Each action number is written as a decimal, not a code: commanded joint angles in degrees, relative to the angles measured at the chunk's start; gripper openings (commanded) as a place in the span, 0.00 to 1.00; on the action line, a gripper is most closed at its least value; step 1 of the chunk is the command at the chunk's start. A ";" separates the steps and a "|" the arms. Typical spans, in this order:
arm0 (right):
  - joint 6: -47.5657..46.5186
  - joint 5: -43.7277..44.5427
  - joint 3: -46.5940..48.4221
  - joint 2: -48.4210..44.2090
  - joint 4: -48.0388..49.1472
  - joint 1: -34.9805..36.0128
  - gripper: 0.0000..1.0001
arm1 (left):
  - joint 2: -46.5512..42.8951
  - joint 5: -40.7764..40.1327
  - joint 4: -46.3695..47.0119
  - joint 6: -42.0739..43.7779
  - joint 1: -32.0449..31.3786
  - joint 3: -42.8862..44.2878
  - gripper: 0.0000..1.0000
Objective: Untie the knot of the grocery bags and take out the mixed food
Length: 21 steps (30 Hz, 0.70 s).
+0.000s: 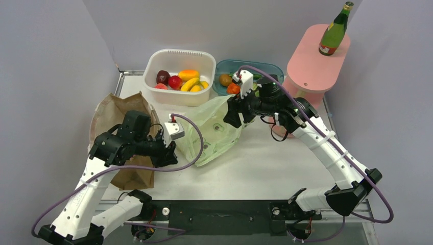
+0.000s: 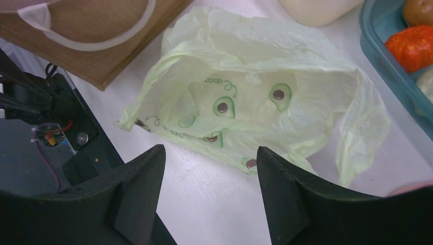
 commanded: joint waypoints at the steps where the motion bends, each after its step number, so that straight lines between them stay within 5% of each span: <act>1: 1.35 -0.18 5.27 2.74 3.91 3.61 0.62 | 1.06 -0.88 -1.76 2.17 -2.41 3.76 0.30; 4: 1.43 0.26 6.78 3.76 4.21 5.05 0.62 | -0.47 -13.18 1.76 -6.84 -1.76 10.07 0.63; 6: 1.44 0.70 6.56 3.85 4.54 5.17 0.62 | -1.97 -17.70 4.49 -11.50 -0.94 12.17 0.68; 11: 1.39 0.38 5.73 3.84 4.67 5.16 0.62 | 0.64 -28.22 7.04 -18.28 6.18 12.10 0.69; 18: 0.47 1.32 5.24 3.28 4.15 5.17 0.62 | 5.19 -31.13 10.71 -25.33 6.65 9.05 0.69; 21: 0.03 1.99 4.42 2.57 4.16 5.17 0.61 | 7.33 -38.42 12.84 -27.10 6.70 6.12 0.69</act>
